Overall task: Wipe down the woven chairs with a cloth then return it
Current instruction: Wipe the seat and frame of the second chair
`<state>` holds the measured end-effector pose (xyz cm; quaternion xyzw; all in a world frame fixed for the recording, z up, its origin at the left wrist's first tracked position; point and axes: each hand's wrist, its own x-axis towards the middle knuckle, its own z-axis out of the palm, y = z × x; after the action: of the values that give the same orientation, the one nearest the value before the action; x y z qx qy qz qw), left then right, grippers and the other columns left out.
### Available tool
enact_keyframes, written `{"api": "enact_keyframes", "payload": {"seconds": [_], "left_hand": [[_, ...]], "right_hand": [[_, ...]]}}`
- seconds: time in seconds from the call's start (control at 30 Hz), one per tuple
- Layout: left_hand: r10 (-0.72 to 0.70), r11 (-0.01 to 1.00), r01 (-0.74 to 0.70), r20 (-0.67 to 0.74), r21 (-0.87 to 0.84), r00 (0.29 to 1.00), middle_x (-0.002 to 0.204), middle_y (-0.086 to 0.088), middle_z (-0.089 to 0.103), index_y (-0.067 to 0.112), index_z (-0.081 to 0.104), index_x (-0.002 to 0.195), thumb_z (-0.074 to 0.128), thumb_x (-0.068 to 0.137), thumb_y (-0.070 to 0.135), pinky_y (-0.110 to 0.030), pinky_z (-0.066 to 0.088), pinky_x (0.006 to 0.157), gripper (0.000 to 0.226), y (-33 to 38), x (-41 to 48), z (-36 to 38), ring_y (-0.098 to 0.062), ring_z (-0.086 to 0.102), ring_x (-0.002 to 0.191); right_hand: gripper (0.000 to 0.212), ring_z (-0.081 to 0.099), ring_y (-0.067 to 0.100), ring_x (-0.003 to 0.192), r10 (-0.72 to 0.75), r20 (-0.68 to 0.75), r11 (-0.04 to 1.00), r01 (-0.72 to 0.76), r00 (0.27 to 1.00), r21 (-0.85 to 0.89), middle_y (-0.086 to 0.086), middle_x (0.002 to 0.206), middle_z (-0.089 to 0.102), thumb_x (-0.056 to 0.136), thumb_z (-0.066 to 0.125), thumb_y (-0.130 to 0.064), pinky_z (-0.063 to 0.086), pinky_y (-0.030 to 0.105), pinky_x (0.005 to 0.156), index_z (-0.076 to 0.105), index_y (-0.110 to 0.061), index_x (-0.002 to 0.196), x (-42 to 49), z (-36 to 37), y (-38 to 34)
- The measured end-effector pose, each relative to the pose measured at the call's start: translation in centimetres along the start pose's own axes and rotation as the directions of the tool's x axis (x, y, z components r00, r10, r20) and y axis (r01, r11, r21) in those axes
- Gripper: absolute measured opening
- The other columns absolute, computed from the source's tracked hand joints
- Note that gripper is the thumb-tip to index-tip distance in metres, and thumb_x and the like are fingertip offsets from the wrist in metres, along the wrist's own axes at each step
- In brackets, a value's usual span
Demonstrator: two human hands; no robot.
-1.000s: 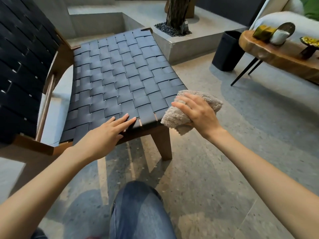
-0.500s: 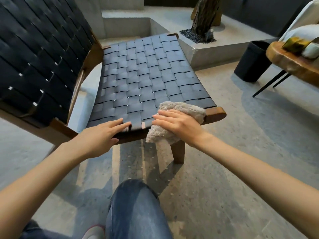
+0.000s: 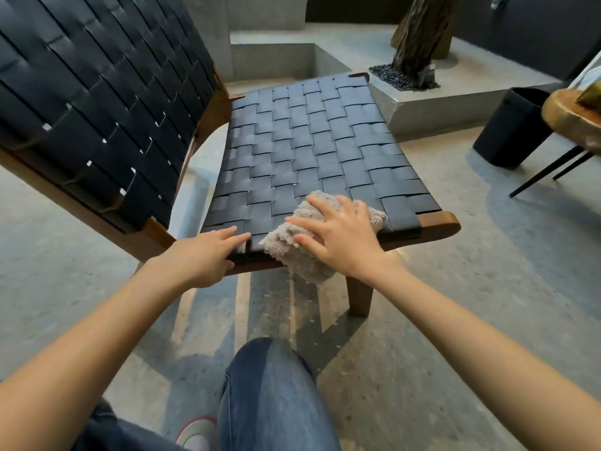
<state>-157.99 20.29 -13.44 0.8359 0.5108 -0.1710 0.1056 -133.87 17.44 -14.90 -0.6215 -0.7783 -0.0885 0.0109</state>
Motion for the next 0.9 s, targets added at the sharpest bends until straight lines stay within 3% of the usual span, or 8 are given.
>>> {"api": "enact_keyframes", "payload": {"seconds": [0.07,0.2,0.33,0.43,0.53,0.63,0.77,0.9], "left_hand": [[0.015,1.0,-0.014,-0.015,0.015,1.0,0.159,0.011,0.003,0.04,0.002,0.149,0.04,0.101,0.031,-0.037,0.041,0.104,0.062,0.4,0.3,-0.1,-0.017,0.017,0.144],[0.068,0.997,-0.067,-0.082,0.023,0.994,0.159,0.01,0.001,0.04,-0.003,0.149,0.039,0.1,0.034,-0.039,0.041,0.105,0.065,1.5,1.0,-0.3,-0.018,0.015,0.145],[0.152,0.988,-0.153,-0.133,0.006,0.979,0.159,0.01,-0.002,0.045,-0.008,0.146,0.036,0.1,0.039,-0.037,0.044,0.101,0.064,3.1,1.5,-0.5,-0.019,0.02,0.144],[0.183,0.983,-0.182,-0.137,0.014,0.974,0.159,0.009,0.0,0.048,-0.01,0.144,0.035,0.1,0.041,-0.037,0.045,0.1,0.063,3.7,1.5,-0.4,-0.019,0.023,0.142],[0.189,0.982,-0.185,-0.132,0.042,0.973,0.159,0.009,0.001,0.049,-0.013,0.143,0.035,0.1,0.042,-0.034,0.047,0.095,0.065,3.9,1.6,-0.2,-0.018,0.023,0.142],[0.194,0.98,-0.187,-0.119,0.065,0.974,0.159,0.009,0.001,0.049,-0.016,0.143,0.034,0.1,0.043,-0.033,0.048,0.095,0.066,3.8,1.5,-0.2,-0.018,0.025,0.142],[0.181,0.983,-0.175,-0.102,0.06,0.978,0.159,0.01,0.001,0.049,-0.014,0.143,0.035,0.1,0.042,-0.035,0.049,0.095,0.066,3.7,1.4,-0.2,-0.019,0.028,0.14],[0.159,0.986,-0.155,-0.085,0.055,0.984,0.159,0.012,0.001,0.05,-0.013,0.143,0.036,0.1,0.042,-0.037,0.048,0.097,0.065,3.8,1.2,-0.2,-0.02,0.03,0.14]], "right_hand": [[0.05,0.044,0.032,0.11,0.006,-0.149,1.0,-0.006,0.989,0.004,0.0,0.133,0.054,0.087,0.029,-0.066,0.034,0.043,0.084,0.061,-0.048,0.121,-0.9,0.8,0.0],[0.038,0.041,0.024,0.094,0.046,-0.377,0.998,-0.058,0.925,-0.02,0.002,0.109,0.064,0.089,0.047,-0.054,0.031,0.036,0.071,0.074,-0.031,0.103,-2.8,1.5,1.9],[0.034,0.039,0.022,0.093,0.27,-0.532,0.954,-0.298,0.803,0.034,0.003,0.106,0.065,0.089,0.054,-0.046,0.029,0.035,0.073,0.076,-0.02,0.093,-5.3,1.5,6.8],[0.03,0.037,0.022,0.098,0.492,-0.608,0.858,-0.467,0.624,0.215,0.004,0.11,0.064,0.086,0.057,-0.04,0.028,0.033,0.079,0.075,-0.016,0.088,-6.3,1.4,9.3],[0.021,0.036,0.025,0.113,0.607,-0.643,0.786,-0.473,0.467,0.399,0.005,0.119,0.059,0.082,0.058,-0.036,0.035,0.042,0.097,0.071,-0.019,0.084,-5.3,2.8,8.0],[0.024,0.033,0.034,0.127,0.572,-0.682,0.811,-0.436,0.455,0.39,0.001,0.121,0.056,0.081,0.063,-0.048,0.013,0.053,0.115,0.064,-0.024,0.079,-3.9,4.5,5.6],[0.036,0.034,0.031,0.123,0.524,-0.727,0.841,-0.403,0.443,0.36,-0.002,0.116,0.049,0.084,0.058,-0.056,0.023,0.058,0.107,0.056,-0.02,0.08,-3.1,5.3,3.9],[0.039,0.036,0.029,0.115,0.378,-0.704,0.923,-0.301,0.601,0.239,-0.001,0.117,0.046,0.085,0.05,-0.062,0.022,0.046,0.1,0.052,-0.023,0.089,-3.7,5.2,3.7]]}}
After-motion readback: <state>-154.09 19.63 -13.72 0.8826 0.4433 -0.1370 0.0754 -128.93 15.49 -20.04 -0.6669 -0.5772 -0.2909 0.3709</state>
